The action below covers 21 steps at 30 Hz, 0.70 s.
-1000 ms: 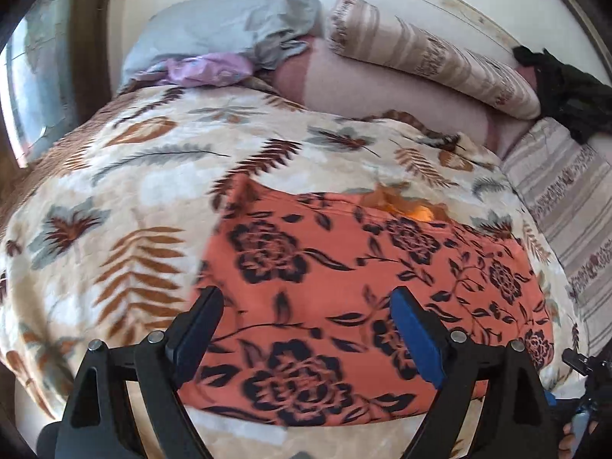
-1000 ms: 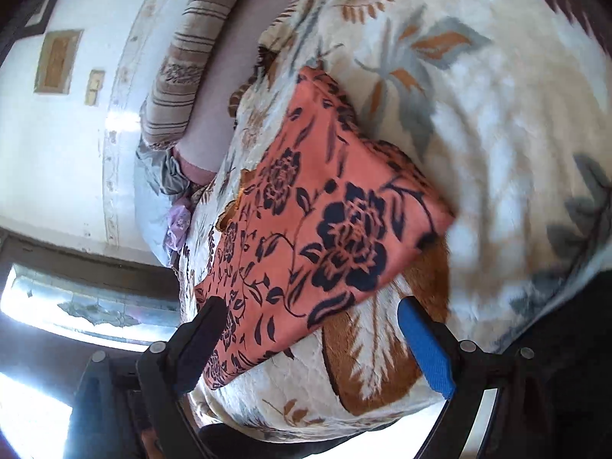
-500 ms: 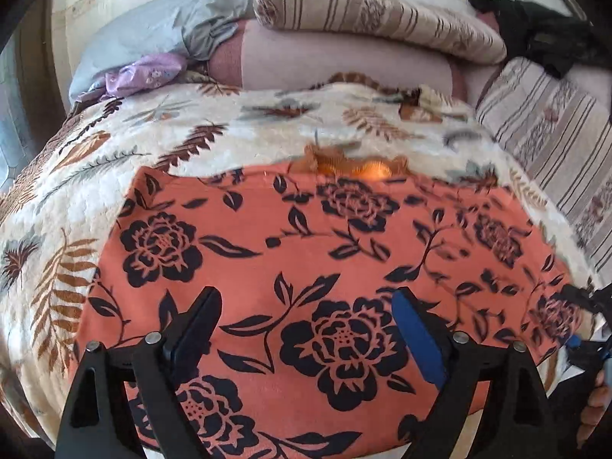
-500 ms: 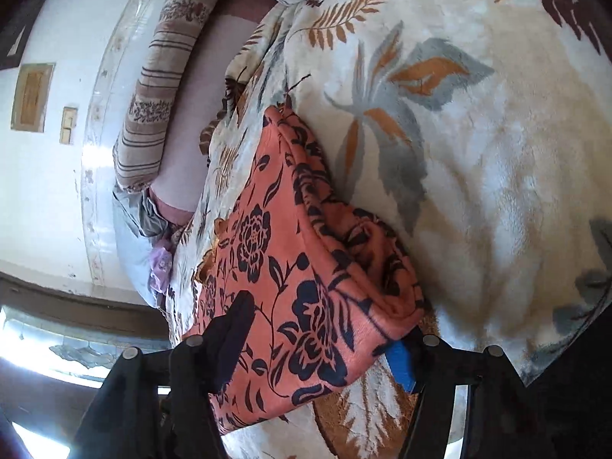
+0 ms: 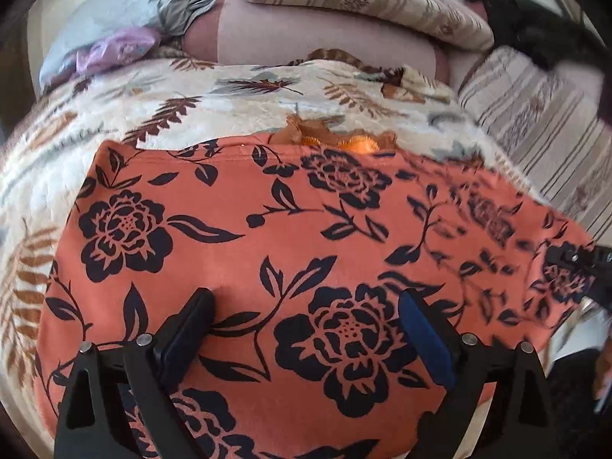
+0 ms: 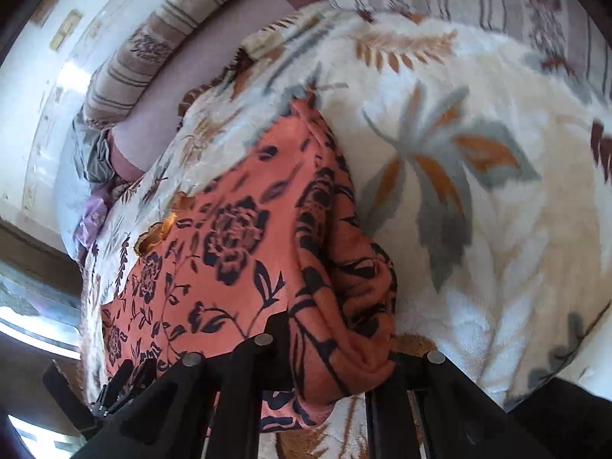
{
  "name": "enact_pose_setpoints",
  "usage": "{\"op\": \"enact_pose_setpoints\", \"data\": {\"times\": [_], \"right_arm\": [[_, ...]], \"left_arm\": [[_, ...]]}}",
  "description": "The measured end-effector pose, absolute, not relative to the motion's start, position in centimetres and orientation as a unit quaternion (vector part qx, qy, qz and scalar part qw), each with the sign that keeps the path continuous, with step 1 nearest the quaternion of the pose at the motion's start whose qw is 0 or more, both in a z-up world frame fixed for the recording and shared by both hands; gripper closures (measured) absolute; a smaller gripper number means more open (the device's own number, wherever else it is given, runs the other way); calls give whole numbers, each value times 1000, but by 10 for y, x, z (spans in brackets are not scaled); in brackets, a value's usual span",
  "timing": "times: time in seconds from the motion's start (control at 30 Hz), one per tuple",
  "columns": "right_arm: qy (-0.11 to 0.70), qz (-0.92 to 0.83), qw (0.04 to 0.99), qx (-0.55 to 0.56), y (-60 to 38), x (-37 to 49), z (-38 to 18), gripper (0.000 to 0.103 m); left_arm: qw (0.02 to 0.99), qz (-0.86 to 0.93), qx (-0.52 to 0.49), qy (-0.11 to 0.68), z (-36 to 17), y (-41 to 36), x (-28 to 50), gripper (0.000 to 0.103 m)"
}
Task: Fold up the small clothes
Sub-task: 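Fold the blouse edge over with the right tool while the left tool grips the bundle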
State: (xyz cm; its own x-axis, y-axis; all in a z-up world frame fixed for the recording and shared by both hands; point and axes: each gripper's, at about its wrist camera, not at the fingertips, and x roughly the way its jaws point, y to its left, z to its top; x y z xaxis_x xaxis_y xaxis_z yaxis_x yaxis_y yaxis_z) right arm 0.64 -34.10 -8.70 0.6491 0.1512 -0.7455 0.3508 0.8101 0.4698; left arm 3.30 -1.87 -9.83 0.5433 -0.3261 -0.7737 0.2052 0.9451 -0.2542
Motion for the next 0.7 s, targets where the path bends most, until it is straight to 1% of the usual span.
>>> {"op": "enact_pose_setpoints", "data": {"times": [0.07, 0.13, 0.23, 0.3, 0.43, 0.53, 0.7], "right_arm": [[383, -39, 890, 243, -306, 11, -47, 92], [361, -8, 916, 174, -256, 14, -18, 92], [350, 44, 932, 75, -177, 15, -15, 92], [371, 77, 924, 45, -140, 22, -40, 92], [450, 109, 886, 40, -105, 40, -115, 91], [431, 112, 895, 31, -106, 33, -112, 92], [430, 137, 891, 60, -119, 32, -113, 92]], "left_arm": [[871, -154, -158, 439, -82, 15, 35, 7], [858, -157, -240, 425, -68, 51, 38, 7], [825, -179, -334, 418, -64, 93, 43, 7], [809, -189, -357, 427, -73, 105, 49, 7], [764, -189, -405, 465, -103, 117, 57, 7], [755, -176, -418, 473, -110, 114, 64, 7], [749, -224, -392, 484, -90, 74, 90, 6]]}}
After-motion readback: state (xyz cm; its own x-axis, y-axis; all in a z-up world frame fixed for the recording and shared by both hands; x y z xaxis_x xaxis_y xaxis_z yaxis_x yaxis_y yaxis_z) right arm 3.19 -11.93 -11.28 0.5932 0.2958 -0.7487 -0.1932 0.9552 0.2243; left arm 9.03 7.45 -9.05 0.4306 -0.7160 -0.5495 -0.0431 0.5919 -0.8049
